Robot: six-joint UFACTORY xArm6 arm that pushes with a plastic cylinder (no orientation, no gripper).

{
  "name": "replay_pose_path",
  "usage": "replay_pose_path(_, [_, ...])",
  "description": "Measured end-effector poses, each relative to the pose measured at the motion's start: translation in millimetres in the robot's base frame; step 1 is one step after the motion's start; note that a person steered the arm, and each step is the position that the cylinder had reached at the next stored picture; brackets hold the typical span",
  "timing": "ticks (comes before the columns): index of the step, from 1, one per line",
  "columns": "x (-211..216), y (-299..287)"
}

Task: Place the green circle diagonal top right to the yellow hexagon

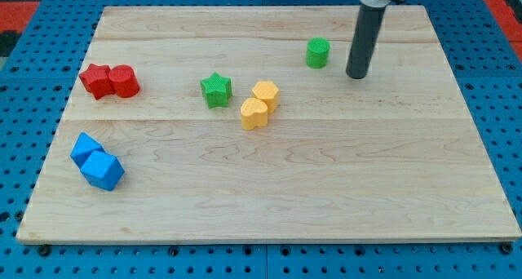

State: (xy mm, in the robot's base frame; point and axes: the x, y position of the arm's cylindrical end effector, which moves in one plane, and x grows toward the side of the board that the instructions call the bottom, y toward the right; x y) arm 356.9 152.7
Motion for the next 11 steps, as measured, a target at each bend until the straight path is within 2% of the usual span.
replay_pose_path(4, [-2.4,7.9])
replay_pose_path(5, [-53.9,8.8])
replay_pose_path(6, [-78.3,-19.2])
replay_pose_path(8, [-57.2,-61.1])
replay_pose_path(11, [-57.2,-59.1])
